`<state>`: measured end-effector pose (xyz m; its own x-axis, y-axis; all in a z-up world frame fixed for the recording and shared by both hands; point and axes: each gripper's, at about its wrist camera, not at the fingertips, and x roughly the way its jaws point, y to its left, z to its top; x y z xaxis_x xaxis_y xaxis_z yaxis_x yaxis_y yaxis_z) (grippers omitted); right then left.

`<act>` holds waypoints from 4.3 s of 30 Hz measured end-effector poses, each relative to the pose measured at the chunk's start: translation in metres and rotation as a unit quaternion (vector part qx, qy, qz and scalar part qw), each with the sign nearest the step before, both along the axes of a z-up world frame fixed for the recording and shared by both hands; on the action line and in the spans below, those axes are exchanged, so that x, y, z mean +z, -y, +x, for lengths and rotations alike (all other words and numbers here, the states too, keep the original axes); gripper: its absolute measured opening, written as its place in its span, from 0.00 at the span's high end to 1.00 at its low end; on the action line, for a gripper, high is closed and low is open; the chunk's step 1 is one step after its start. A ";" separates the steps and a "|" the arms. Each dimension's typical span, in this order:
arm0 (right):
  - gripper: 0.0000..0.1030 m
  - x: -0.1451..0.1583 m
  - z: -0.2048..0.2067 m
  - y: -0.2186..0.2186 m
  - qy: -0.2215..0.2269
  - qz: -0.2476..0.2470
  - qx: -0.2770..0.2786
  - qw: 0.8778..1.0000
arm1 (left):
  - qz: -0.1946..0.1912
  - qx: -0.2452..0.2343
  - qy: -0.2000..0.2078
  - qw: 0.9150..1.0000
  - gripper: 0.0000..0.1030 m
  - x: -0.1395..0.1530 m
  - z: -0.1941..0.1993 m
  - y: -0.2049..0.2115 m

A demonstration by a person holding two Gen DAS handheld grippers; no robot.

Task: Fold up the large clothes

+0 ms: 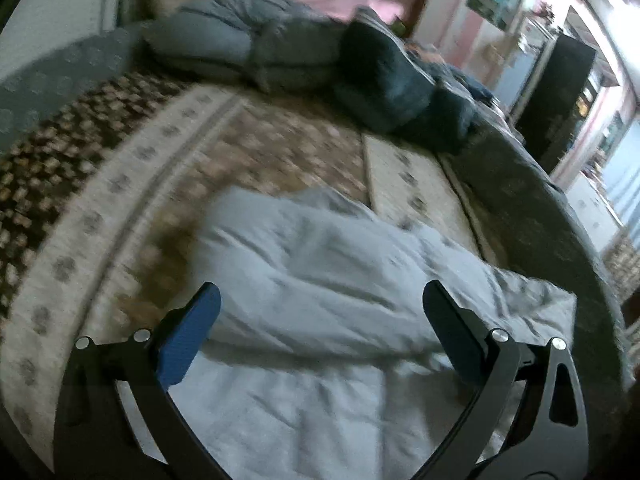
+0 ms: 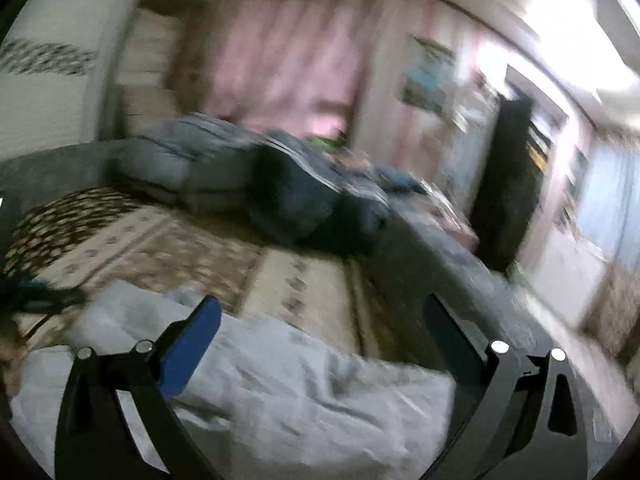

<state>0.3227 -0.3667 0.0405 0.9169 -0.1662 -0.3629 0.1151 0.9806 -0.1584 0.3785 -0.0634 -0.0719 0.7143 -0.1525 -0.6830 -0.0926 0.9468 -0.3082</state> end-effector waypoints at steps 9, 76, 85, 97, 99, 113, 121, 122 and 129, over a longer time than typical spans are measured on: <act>0.02 -0.065 -0.022 0.194 -0.066 0.309 -0.176 0.932 | 0.027 -0.186 -0.057 0.981 0.03 -0.050 -0.023 0.134; 0.02 -0.133 0.137 0.007 -0.161 0.110 -0.010 0.981 | 0.106 0.247 0.025 0.963 0.16 -0.006 0.053 -0.115; 0.02 -0.120 0.143 -0.001 -0.124 0.109 -0.015 0.986 | 0.200 0.049 0.087 0.975 0.09 -0.002 0.108 0.010; 0.01 -0.254 0.159 -0.019 -0.366 0.060 0.085 0.925 | 0.213 -0.069 -0.064 0.973 0.03 -0.116 0.141 0.058; 0.01 -0.253 0.157 -0.022 -0.358 0.045 0.084 0.929 | 0.224 -0.065 -0.046 0.971 0.03 -0.119 0.129 0.059; 0.02 -0.178 0.072 0.005 -0.301 0.028 0.063 0.951 | 0.168 0.008 0.005 0.986 0.03 -0.046 0.060 0.023; 0.02 -0.143 0.009 0.045 -0.277 0.098 0.017 0.956 | 0.123 0.044 -0.020 0.991 0.03 -0.032 -0.011 -0.038; 0.02 -0.144 0.008 0.053 -0.277 0.102 0.014 0.955 | 0.121 0.045 -0.019 0.991 0.03 -0.029 -0.022 -0.045; 0.02 -0.144 -0.046 0.060 -0.274 0.140 -0.005 0.951 | 0.114 0.052 -0.020 0.992 0.03 -0.010 -0.090 -0.075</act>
